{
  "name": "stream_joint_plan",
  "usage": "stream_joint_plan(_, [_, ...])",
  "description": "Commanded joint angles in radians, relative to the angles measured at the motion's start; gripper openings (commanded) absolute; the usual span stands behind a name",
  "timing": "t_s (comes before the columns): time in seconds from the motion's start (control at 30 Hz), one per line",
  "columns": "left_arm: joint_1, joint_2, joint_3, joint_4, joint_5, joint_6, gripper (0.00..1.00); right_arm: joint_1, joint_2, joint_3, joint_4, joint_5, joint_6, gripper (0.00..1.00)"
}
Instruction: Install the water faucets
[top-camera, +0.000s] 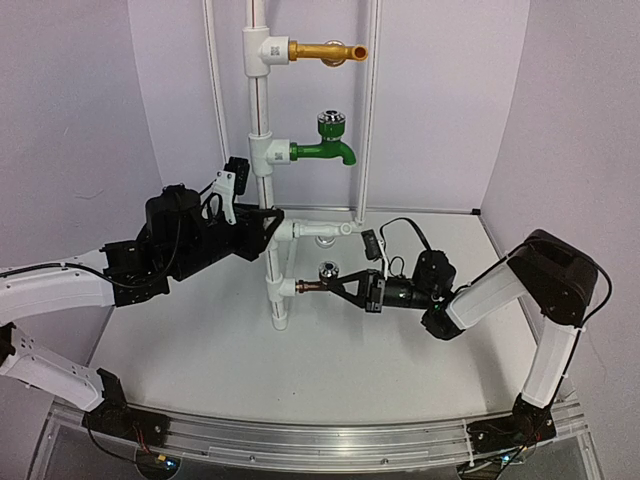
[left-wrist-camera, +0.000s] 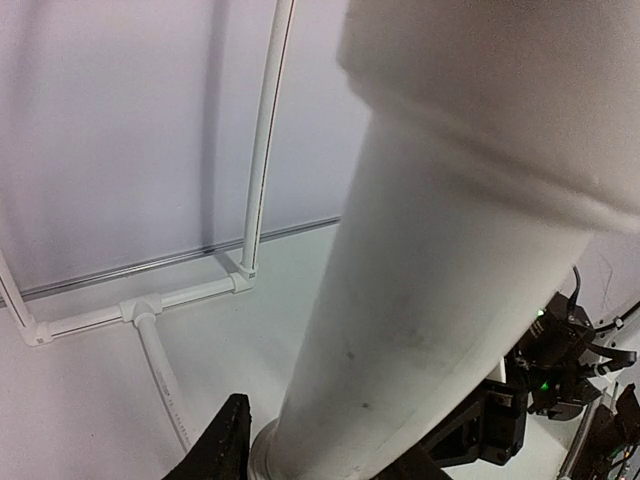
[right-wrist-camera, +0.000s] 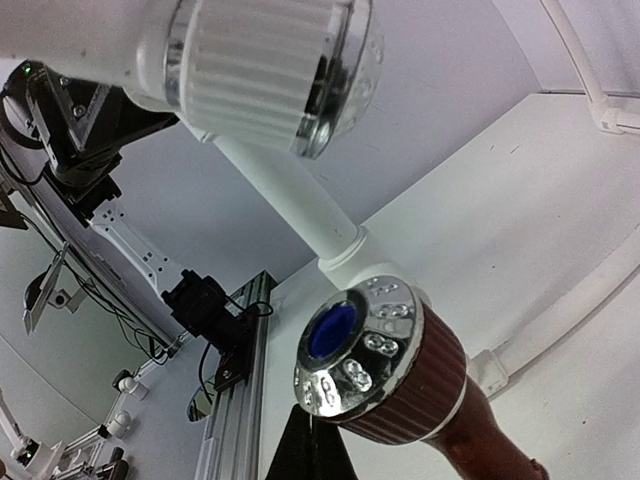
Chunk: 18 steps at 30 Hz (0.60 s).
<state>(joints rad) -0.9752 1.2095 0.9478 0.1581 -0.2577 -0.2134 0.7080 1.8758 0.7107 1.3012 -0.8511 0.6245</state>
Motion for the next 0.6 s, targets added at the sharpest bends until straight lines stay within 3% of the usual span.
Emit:
stream_joint_plan(0.0, [0.006, -0.028, 0.050, 0.015, -0.020, -0.032, 0.00, -0.016, -0.037, 0.053, -0.001, 0.049, -0.029, 0.00])
stream_joint_plan(0.33, [0.009, -0.036, 0.044, 0.011, -0.022, -0.029, 0.00, -0.020, -0.066, 0.158, -0.316, 0.114, -0.204, 0.00])
stream_joint_plan(0.57, [0.012, -0.040, 0.040, 0.012, -0.018, -0.030, 0.00, -0.025, -0.047, 0.214, -0.433, 0.148, -0.272, 0.00])
